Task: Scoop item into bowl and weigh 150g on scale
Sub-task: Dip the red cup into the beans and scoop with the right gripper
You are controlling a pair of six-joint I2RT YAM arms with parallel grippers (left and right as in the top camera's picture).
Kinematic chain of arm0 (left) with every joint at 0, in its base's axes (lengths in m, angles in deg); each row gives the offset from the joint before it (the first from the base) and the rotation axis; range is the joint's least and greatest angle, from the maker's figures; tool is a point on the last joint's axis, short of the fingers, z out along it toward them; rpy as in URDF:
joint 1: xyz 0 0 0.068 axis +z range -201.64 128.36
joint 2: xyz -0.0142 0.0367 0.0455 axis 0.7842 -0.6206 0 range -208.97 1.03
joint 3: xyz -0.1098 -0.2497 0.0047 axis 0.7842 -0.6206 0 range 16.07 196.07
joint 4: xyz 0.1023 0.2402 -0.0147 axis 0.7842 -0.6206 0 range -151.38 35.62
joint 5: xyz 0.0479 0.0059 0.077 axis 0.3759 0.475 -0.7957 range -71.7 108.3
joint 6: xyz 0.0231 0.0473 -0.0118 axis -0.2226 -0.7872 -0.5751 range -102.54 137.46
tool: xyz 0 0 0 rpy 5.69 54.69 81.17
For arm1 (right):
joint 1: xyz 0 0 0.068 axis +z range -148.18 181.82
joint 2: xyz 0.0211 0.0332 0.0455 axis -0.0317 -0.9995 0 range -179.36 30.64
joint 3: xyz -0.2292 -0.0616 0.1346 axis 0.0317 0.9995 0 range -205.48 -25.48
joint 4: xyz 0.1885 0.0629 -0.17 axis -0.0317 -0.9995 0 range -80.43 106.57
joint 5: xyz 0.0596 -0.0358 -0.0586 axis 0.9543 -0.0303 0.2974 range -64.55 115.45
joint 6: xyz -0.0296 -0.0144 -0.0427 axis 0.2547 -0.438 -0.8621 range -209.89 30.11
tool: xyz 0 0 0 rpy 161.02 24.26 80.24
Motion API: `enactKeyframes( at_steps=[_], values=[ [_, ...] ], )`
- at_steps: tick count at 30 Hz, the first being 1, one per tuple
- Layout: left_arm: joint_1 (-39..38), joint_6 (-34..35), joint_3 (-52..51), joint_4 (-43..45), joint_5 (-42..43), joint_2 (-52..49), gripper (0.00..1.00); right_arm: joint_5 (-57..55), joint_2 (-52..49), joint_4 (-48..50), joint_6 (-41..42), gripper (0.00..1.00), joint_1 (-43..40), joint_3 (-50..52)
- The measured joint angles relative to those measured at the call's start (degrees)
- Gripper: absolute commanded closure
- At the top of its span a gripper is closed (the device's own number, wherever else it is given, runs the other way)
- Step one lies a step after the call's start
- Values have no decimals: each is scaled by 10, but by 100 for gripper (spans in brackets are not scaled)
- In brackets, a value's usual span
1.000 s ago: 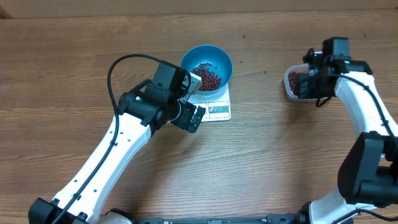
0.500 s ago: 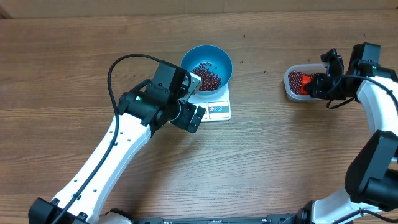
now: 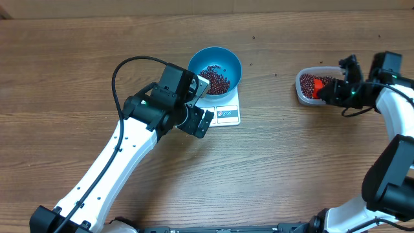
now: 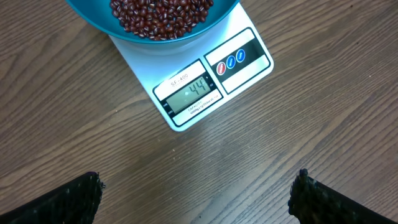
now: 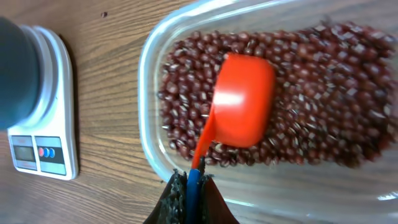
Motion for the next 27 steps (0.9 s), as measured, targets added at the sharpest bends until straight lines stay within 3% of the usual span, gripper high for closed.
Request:
enactKeyframes(
  at_steps=[6, 27],
  values=[
    [0, 0, 0, 0, 0, 0, 0, 48, -1, -8, 2, 96, -43, 6],
    [0, 0, 0, 0, 0, 0, 0, 123, 0, 62, 32, 96, -54, 66]
  ],
)
